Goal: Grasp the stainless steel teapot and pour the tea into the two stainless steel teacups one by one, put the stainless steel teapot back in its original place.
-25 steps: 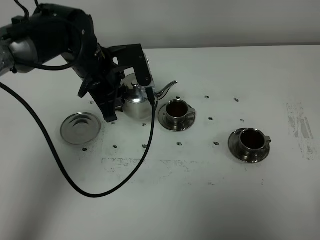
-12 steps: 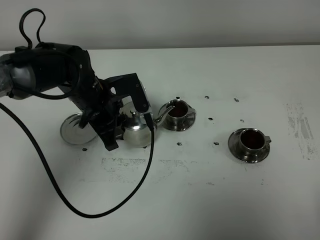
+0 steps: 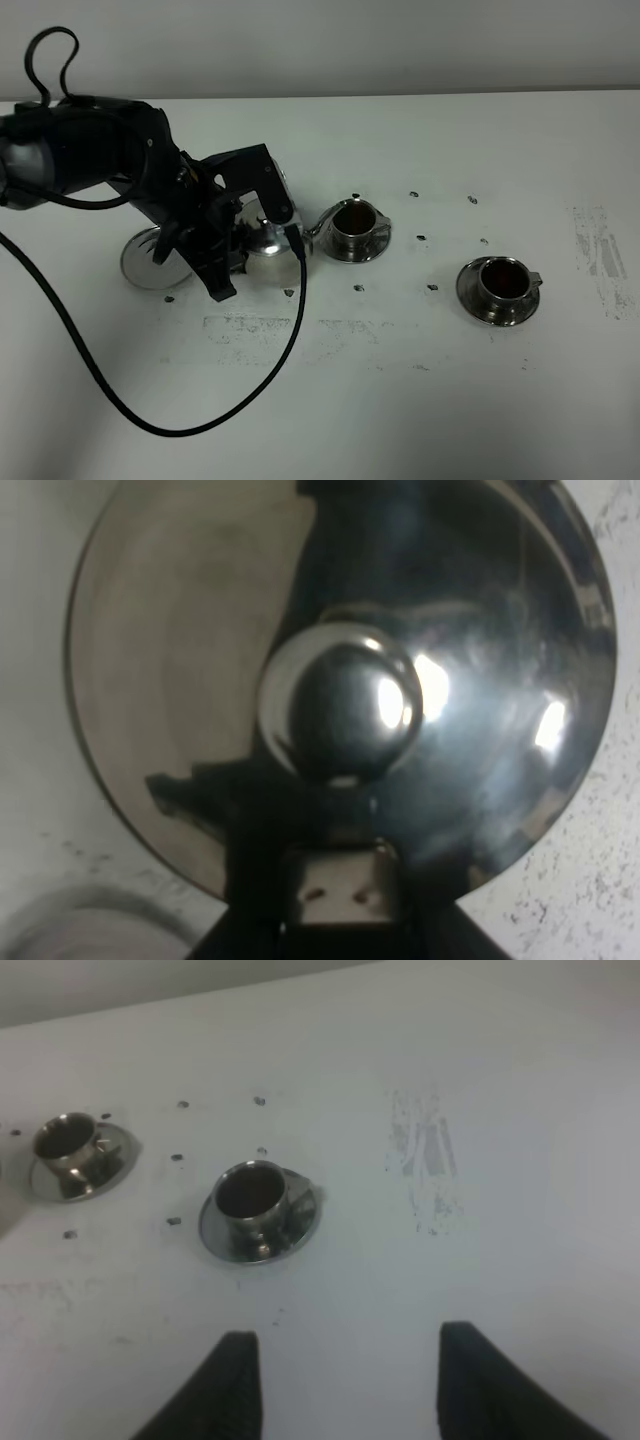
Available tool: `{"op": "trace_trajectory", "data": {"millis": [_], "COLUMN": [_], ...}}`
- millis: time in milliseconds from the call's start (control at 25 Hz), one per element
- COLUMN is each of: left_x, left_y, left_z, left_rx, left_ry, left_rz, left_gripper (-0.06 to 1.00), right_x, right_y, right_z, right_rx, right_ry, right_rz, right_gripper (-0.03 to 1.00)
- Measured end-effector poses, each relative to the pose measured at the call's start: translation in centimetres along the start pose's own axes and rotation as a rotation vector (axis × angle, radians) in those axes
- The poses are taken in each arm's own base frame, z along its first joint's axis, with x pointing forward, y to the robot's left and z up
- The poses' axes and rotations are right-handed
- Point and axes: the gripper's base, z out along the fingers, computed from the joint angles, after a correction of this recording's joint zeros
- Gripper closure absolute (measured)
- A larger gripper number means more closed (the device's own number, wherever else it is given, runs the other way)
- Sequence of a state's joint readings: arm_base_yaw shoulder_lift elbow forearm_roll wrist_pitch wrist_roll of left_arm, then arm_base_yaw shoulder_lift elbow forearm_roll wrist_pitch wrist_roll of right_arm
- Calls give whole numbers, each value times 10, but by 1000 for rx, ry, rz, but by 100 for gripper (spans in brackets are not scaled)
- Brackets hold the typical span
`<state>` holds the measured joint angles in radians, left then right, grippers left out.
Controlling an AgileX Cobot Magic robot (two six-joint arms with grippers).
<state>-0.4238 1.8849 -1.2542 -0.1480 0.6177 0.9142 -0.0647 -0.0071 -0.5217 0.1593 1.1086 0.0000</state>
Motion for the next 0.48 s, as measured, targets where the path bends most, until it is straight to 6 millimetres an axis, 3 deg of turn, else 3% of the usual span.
{"op": "trace_trajectory", "data": {"millis": [200,360,480], "left_x": [7,33,54], "left_y": [9,18,21], "left_z": [-53,-88,-98], "left_rx": [-135,-188,-183], "left_ry": [-28,9,61], "left_rz": [-180,-444,-605], "left_gripper": [75,75,75], "right_x": [0,0,0], "right_y": [0,0,0], "right_z": [0,0,0], "right_rx": [0,0,0], "right_ry": [0,-1,-1], "right_rz": [0,0,0], "right_gripper": [57,57,57]}}
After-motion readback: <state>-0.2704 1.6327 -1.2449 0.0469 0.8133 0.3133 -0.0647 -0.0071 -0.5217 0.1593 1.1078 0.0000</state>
